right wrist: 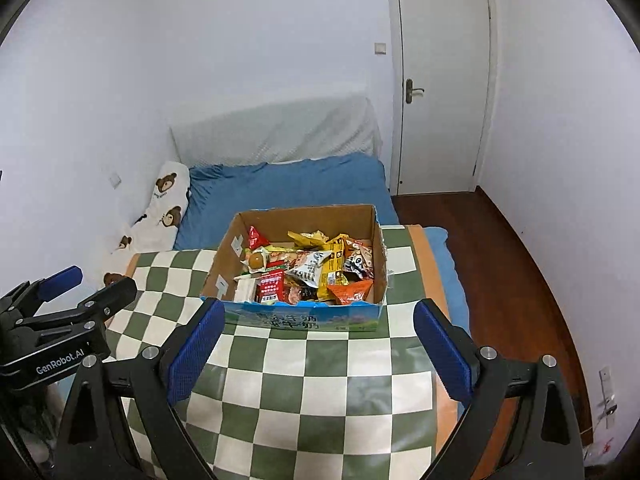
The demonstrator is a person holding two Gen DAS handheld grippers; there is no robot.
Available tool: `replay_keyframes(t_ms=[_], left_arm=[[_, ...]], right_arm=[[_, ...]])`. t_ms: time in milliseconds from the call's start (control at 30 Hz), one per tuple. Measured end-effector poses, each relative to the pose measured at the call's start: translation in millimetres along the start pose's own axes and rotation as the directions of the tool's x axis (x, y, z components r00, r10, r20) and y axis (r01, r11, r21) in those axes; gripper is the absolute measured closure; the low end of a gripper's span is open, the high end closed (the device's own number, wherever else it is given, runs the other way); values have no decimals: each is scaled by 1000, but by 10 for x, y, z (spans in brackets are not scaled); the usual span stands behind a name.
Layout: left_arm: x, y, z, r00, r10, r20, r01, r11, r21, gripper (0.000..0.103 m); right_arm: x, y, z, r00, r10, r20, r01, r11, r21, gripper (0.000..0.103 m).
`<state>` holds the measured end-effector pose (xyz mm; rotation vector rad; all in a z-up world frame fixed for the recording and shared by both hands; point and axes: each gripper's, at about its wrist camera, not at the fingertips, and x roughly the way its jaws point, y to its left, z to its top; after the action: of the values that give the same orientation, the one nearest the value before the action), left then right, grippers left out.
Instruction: Organize snacks
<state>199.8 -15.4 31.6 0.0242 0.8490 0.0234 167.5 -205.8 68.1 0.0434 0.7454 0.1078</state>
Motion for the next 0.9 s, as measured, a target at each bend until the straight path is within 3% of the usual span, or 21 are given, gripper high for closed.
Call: replay_keyframes(t_ms=[267, 333, 367, 900], left_arm=[[-80, -54, -64, 1000, 1, 3, -1, 1000, 5, 10], [-65, -53, -69, 1000, -5, -2, 5, 1000, 3, 4], [-52, -57, -71, 1000, -9, -3, 9, 1000, 1, 0], [560, -114, 90, 998, 61, -19, -61, 998, -18, 0]], right_arm=[[-151, 31, -46, 1000, 7, 10, -7, 1000, -8, 2], [-126, 22, -63, 1000, -1, 4, 1, 1000, -7, 2], [-105, 18, -67, 1000, -8, 2, 8, 1000, -7, 2], [539, -138, 52, 996, -85, -17, 86, 996, 9, 1]])
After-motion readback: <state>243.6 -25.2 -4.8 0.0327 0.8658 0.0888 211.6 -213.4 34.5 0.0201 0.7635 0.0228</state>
